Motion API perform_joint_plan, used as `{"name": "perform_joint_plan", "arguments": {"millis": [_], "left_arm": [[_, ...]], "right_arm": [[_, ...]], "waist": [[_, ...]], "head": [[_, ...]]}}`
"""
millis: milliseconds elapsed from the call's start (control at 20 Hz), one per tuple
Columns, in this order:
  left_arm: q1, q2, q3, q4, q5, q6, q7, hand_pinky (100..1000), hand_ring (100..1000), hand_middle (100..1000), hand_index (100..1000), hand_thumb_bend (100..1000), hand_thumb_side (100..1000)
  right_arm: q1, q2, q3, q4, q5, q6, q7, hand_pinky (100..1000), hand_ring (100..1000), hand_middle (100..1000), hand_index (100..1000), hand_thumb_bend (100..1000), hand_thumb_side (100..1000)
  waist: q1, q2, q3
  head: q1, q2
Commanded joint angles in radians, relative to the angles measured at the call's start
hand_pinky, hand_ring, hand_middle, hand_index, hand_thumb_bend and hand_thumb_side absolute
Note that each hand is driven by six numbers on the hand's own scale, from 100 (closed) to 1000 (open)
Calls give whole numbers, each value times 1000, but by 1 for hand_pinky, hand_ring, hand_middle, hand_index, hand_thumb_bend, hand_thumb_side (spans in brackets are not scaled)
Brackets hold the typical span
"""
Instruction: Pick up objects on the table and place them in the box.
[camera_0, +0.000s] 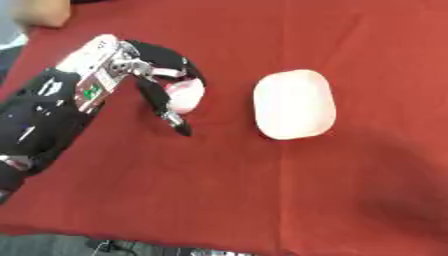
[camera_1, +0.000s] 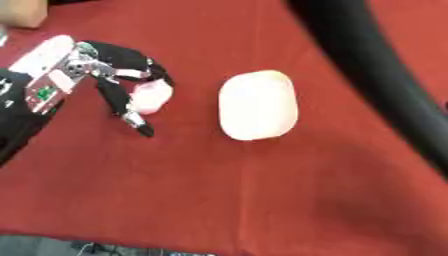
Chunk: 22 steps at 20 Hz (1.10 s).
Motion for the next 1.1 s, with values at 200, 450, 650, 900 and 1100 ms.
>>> {"name": "perform_joint_plan", "arguments": {"millis": [200, 450, 650, 900, 1100], "left_arm": [[7, 7, -8, 31, -15, -17, 14, 515, 594, 697, 813, 374, 668], [6, 6, 8, -6, -32, 35, 272, 294, 433, 408, 529, 100, 153], [9, 3, 8, -27, -64, 40, 467, 100, 100, 100, 193, 213, 100], [3, -1, -4, -13, -92, 38, 535, 100, 100, 100, 202, 227, 100], [-22, -7, -1, -25, -105, 36, 554, 100, 100, 100, 200, 251, 100]], "right_arm": [[-8, -19, -8, -19, -15, -1, 12, 597, 789, 851, 958, 100, 699], [-6, -20, -9, -19, -13, -1, 14, 597, 789, 851, 958, 100, 700], [-5, -20, -9, -19, -10, 1, 15, 596, 789, 847, 956, 100, 701], [-4, -21, -7, -19, -9, 2, 16, 595, 788, 846, 955, 100, 701], [0, -23, -8, -19, -9, 4, 15, 595, 787, 846, 954, 100, 702]], "waist": [[-7, -9, 0], [-9, -10, 1], [-9, -11, 2], [-9, -15, 1], [-8, -23, 2]], "head": [[6, 7], [5, 9], [6, 11], [7, 11], [7, 13]]}}
